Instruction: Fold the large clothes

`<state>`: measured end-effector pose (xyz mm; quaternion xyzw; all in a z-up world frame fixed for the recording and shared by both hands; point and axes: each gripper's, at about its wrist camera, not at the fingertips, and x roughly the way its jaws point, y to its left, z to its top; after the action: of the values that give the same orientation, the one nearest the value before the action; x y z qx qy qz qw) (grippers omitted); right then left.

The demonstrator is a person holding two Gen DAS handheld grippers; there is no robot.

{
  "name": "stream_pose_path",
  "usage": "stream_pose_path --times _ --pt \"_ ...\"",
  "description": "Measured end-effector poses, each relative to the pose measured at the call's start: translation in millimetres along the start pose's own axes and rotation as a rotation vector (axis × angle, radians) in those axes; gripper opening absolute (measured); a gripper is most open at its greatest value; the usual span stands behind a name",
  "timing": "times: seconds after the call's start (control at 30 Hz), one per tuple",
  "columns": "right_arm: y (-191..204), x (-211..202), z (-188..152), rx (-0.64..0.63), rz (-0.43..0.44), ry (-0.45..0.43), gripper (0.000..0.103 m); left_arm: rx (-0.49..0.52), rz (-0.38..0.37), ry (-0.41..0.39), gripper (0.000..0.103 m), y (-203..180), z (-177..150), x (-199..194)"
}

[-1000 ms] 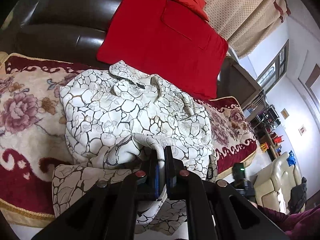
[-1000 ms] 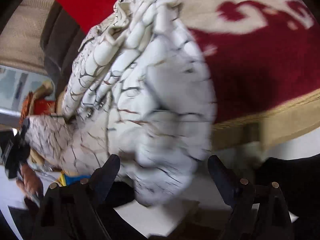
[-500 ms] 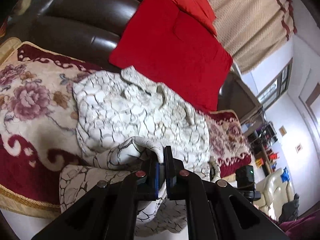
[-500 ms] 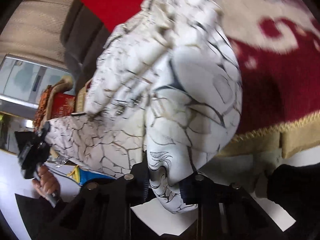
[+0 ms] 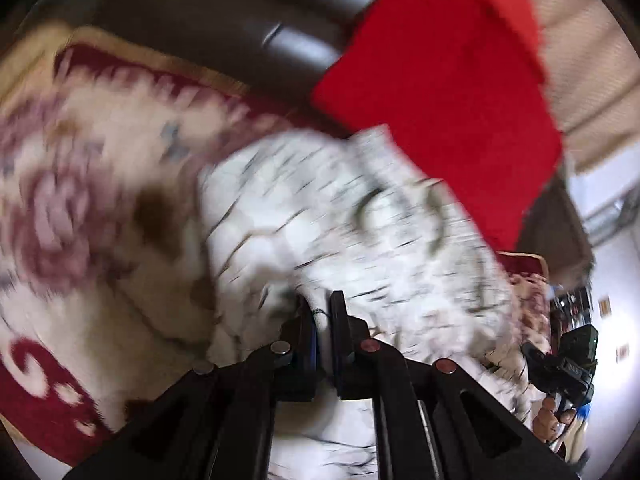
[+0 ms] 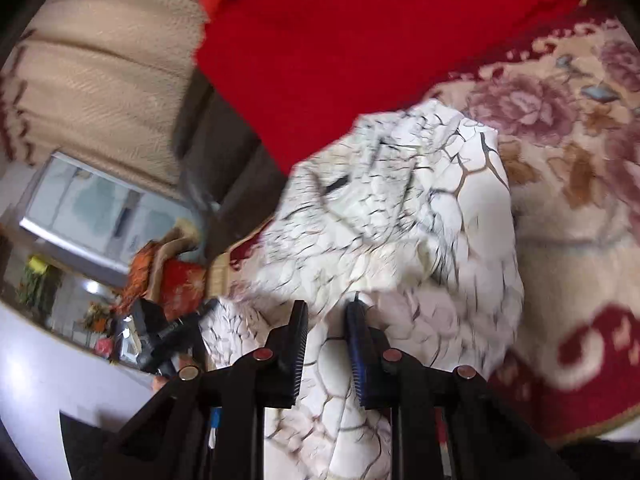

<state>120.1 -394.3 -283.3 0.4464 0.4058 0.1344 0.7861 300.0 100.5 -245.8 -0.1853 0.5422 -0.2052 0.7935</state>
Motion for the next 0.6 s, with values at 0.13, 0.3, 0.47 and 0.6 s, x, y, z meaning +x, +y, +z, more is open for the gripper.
stream_pose_path --times 0.13,0.3,0.47,0.6 --pt "-30 55 13 0.079 -0.117 0.045 0.014 -0.059 -0.064 -0.03 0.03 16 -22 -20" --pt "-42 50 14 0.123 -0.072 0.042 0.014 0.019 -0.029 -0.159 0.091 6 -51 -85" --pt "-50 36 20 0.165 -0.028 0.043 0.019 0.12 0.055 -0.09 0.094 -6 -64 -65" --pt "-41 13 18 0.181 0.055 0.019 0.042 0.272 0.222 0.016 0.025 -24 -78 -20"
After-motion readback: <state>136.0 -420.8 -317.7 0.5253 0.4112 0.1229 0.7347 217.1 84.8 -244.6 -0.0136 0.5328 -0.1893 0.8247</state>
